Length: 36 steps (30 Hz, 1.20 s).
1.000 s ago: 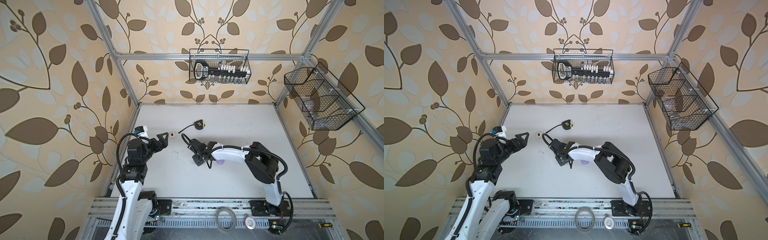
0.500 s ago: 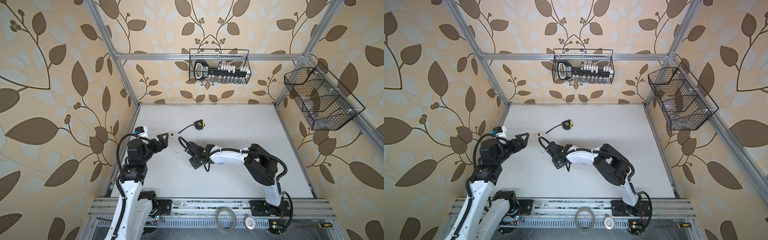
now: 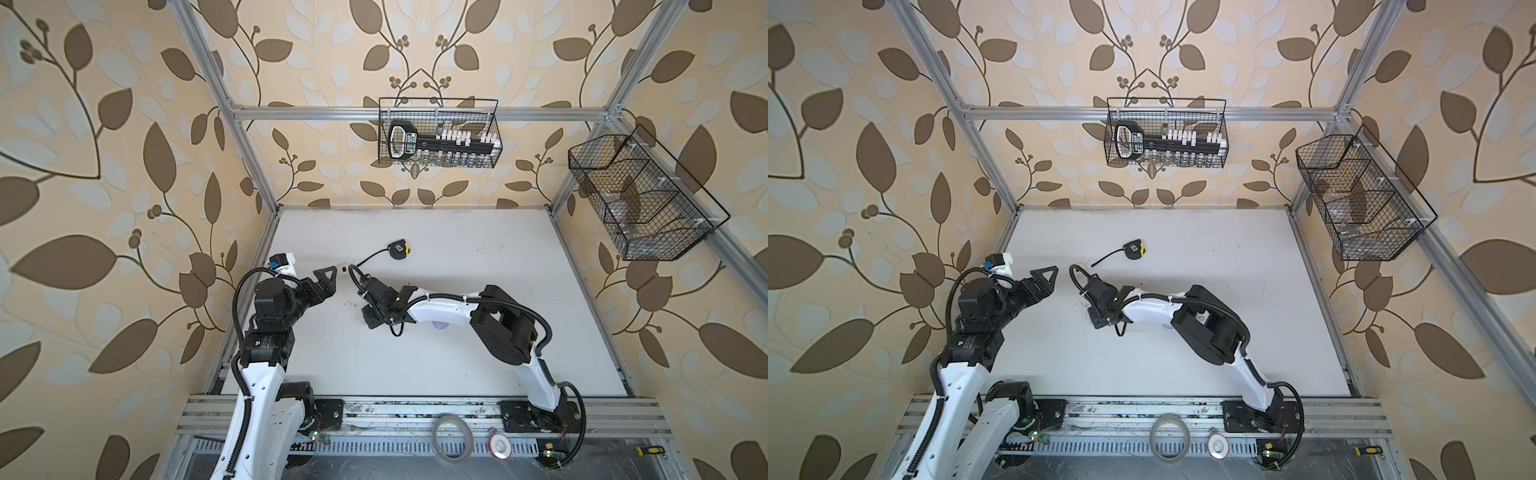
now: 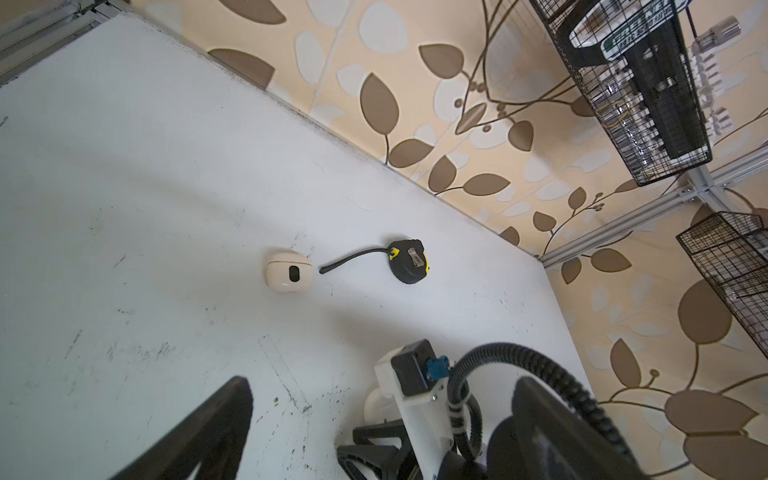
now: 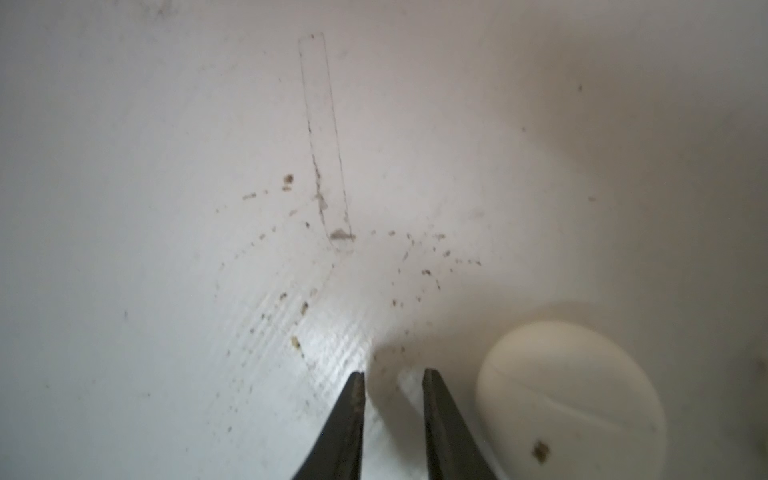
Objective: Insert the wireless bluetooth earbuds into the charging case
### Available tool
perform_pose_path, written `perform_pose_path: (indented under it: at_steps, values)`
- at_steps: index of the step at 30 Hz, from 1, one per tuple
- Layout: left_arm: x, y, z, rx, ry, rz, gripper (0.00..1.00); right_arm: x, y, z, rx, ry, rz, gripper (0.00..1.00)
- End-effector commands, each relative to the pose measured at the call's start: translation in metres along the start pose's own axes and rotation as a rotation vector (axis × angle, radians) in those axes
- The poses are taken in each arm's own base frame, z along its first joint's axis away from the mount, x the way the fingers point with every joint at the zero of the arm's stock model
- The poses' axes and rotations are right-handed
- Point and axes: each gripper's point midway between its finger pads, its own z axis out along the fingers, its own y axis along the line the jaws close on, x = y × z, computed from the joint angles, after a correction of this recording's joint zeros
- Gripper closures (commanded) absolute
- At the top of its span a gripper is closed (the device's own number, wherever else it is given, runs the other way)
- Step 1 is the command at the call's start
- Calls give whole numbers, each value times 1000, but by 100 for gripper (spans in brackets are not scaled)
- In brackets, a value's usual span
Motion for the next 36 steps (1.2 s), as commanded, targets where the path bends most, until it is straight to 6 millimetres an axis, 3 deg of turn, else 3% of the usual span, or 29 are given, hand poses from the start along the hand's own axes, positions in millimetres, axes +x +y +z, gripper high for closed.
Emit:
perform_pose_path:
  at_steps: [1,6,9,13,16,18,20,22,25,27,30,36]
  values:
    - [-10,-6,-4,14,-35,38,1,-22,1,13,-34,-26,38,73]
    - [-10,-5,-5,7,-37,40,1,-44,-5,5,-36,-55,2,66]
    - [-11,-5,-5,3,-39,41,1,-55,4,-16,-57,-85,-83,57]
    - [-11,-6,-6,6,-41,41,1,-68,10,-58,-78,-113,-242,36]
    - [-12,-7,-7,10,-43,43,1,-59,15,-89,-148,-106,-459,11]
    - [-12,-7,-7,9,-43,45,1,-34,20,-104,-250,-49,-634,11]
    - [-12,-6,-7,4,-43,43,1,-19,5,-105,-210,-56,-763,12]
    - [-12,-6,-8,2,-44,44,1,-2,1,-113,-291,-77,-871,13]
    - [-12,-6,-8,3,-45,44,1,-8,-13,-125,-379,-109,-859,8]
    - [-11,-6,-8,5,-42,43,1,-17,-24,-128,-402,-71,-824,6]
    - [-11,-6,-7,6,-41,43,1,-22,-36,-113,-378,57,-809,5]
    - [-11,-5,-8,0,-44,47,1,-2,-48,-64,-336,252,-875,0]
